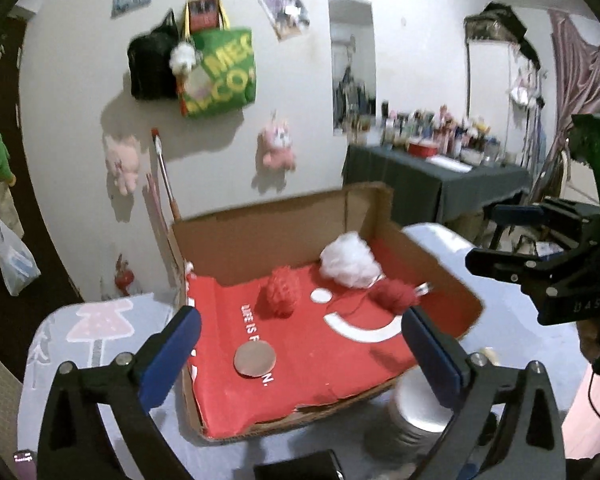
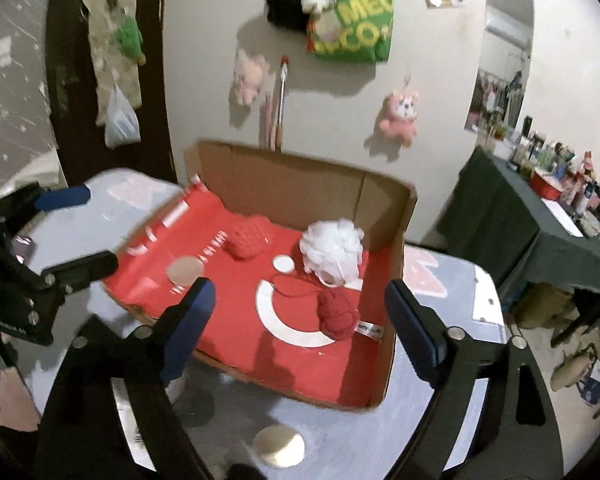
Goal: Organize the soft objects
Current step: 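Move both tools back toward the remaining items on the blanket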
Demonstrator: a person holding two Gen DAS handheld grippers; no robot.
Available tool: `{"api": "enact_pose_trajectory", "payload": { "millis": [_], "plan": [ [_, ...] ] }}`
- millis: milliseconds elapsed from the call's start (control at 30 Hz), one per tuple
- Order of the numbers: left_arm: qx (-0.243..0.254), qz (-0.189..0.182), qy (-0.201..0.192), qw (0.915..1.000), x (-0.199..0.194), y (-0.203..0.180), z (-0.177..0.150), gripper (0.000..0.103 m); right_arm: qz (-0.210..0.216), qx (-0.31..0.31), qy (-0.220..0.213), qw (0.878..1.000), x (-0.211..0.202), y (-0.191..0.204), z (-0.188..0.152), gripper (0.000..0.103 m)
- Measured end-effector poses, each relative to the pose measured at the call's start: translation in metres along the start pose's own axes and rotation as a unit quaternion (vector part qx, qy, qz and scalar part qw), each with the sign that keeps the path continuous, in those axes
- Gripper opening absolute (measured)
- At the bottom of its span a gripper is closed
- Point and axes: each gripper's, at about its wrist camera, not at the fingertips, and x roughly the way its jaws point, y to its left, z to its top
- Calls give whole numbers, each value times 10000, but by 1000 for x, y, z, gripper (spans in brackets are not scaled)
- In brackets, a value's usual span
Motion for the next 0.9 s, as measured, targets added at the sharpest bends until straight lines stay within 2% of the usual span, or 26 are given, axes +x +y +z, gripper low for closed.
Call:
{"api": "enact_pose_trajectory", "payload": {
  "millis": [133,333,567,833,900],
  "plan": [
    [-88,-45,-322,9994,-33,-12,-3,103,27,93,-317,9995,-37,8,-6,87],
    [-289,107,-809,9962,-74,-24,-18,103,-118,120,-758,9970,-78,24,-31,91],
    [-454,273,-889,9946,-93,-34,-50,103,-262,330,-1096,9931,-105,39,-74,91],
    [-570,316,-880,9940,-99,-43,-88,103,-515,443,-1297,9892,-114,51,-118,91],
    [-585,332,-885,9938,-99,-45,-100,103,-450,507,-1327,9888,-112,51,-131,91]
  ]
}}
